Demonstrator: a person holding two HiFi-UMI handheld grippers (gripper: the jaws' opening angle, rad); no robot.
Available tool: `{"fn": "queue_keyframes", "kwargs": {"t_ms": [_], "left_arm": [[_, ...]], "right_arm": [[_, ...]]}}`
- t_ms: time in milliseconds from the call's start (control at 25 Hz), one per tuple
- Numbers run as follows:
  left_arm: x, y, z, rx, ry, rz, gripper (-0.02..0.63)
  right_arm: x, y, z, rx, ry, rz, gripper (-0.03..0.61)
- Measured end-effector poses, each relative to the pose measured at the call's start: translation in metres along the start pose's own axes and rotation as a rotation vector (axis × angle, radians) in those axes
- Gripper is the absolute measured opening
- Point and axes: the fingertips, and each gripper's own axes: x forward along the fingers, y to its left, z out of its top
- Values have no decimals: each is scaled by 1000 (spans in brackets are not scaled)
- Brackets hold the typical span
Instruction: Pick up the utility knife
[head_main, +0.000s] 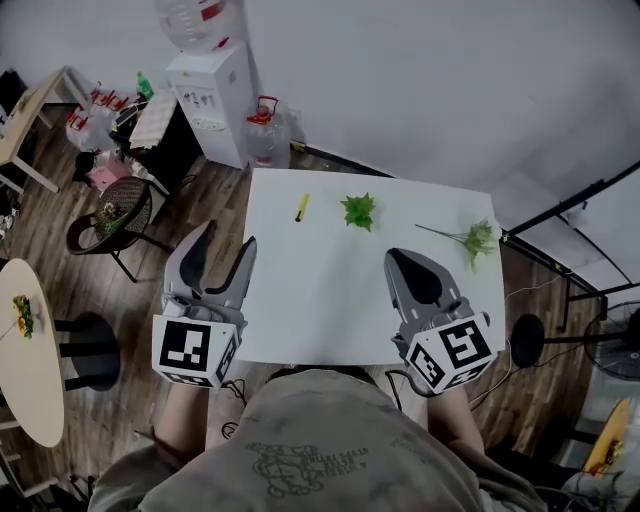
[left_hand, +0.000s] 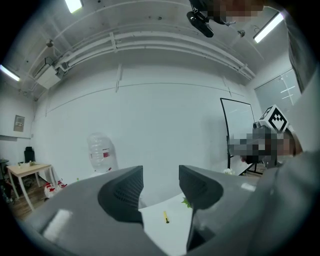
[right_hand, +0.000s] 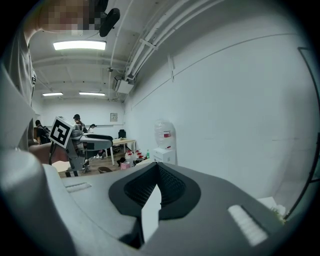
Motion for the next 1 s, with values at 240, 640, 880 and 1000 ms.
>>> {"fn": "queue_keyframes", "kwargs": {"t_ms": [240,640,880,1000], "left_arm": [[8,-19,5,34,21,3,210],[25,-29,-10,50,66,30,210],[51,-22,-11,107,70,65,210],[69,-16,-21,118,92,67,210]], "right_arm": [[-5,-22,-9,20,3,5,29],[-4,-42,-26,44,37,33,29],[11,-50,-31,38,56,60,29],[22,-55,-39,30,82,74,29]]}}
